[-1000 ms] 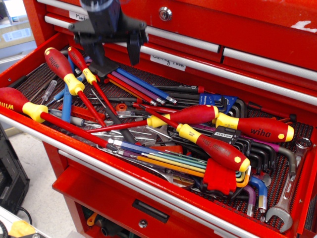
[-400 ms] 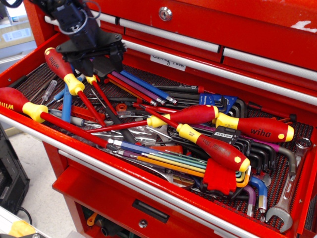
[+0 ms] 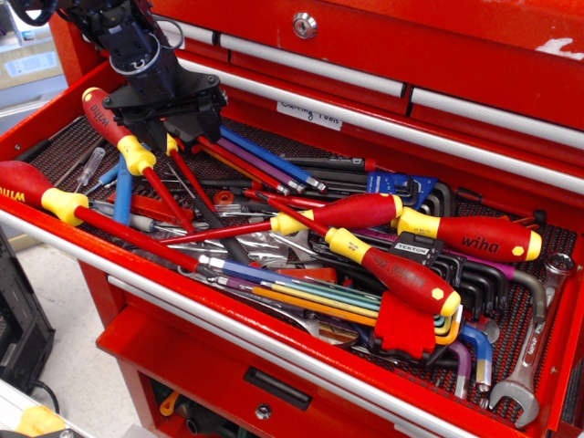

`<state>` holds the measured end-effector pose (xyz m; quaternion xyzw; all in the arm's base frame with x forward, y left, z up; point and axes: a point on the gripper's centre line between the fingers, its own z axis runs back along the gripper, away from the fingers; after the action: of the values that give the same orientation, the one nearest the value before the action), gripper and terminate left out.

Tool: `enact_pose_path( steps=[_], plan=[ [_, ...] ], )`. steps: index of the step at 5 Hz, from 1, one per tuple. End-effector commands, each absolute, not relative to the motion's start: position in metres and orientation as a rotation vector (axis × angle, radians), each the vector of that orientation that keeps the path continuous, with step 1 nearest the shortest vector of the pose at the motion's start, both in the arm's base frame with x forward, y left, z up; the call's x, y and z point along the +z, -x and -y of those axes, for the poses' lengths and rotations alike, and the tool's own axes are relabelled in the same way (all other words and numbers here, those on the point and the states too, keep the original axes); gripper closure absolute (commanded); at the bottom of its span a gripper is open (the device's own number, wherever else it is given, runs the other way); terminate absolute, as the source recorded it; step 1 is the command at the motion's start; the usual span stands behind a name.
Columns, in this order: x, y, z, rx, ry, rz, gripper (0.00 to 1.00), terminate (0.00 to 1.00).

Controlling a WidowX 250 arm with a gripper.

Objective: Pick up red srewdriver

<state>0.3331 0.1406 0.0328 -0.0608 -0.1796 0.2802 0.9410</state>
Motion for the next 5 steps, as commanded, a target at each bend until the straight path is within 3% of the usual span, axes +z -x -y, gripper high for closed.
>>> enact_pose_path(
  steps=[1, 3, 5],
  plan=[
    [0.032, -0.34, -0.163, 0.566, 0.117, 0.377, 0.0, 0.0],
    [0.025, -0.333, -0.174, 0.583, 0.101, 0.315, 0.0, 0.0],
    [-0.008, -0.34, -0.18, 0.597, 0.185, 0.321, 0.0, 0.0]
  ],
)
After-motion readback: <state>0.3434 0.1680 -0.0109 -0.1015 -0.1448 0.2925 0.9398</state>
